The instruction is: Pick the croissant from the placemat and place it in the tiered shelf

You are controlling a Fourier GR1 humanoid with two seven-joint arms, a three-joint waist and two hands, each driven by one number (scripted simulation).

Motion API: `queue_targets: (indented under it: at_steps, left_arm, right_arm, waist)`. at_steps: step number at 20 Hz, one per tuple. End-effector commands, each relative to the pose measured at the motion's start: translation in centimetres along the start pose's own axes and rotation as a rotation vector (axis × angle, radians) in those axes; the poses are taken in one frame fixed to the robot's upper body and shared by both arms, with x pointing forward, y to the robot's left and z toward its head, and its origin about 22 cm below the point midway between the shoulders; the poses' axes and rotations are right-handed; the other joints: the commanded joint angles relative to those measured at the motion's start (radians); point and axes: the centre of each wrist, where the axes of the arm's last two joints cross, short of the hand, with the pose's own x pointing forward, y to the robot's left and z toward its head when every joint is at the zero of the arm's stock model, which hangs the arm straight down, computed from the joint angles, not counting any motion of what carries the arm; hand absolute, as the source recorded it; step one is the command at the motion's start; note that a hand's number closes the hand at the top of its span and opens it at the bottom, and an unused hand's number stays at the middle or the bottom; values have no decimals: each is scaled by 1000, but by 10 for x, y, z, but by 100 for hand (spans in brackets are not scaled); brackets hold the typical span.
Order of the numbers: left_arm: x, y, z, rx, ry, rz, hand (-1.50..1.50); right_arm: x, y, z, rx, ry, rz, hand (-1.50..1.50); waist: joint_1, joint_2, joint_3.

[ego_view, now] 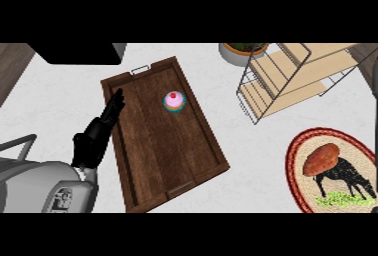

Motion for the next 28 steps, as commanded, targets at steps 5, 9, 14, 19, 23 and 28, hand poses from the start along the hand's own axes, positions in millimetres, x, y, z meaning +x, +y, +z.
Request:
queue_targets:
  at_steps: [5, 9, 14, 19, 23, 28]
  left_arm:
    - [9, -1, 0, -8, 6, 6, 0]
    - [-15, 10, 5, 4, 7, -3, 0]
    - [0, 17, 9, -4, -7, 2, 0]
    - [2, 13, -6, 17, 0, 2, 0]
    - [-3, 3, -10, -10, 1, -8, 0]
    - [-1, 0, 1, 12, 2, -2, 0]
  right_arm:
    - [-30, -8, -7, -66, 148, 174, -150]
    - [-46, -14, -10, -81, 198, 63, -150]
    - [-37, -22, -16, -68, 201, -90, -150]
    - [-17, -22, -10, 9, 174, -167, -150]
    - [-17, -59, -24, -47, 189, -233, -150]
    - [-16, -110, -43, -218, 258, -425, -150]
  waist:
    - [-2, 2, 3]
    - [0, 4, 3]
    - [1, 1, 3]
    - [-8, 0, 3]
    - [-10, 1, 3]
    - [-6, -1, 3]
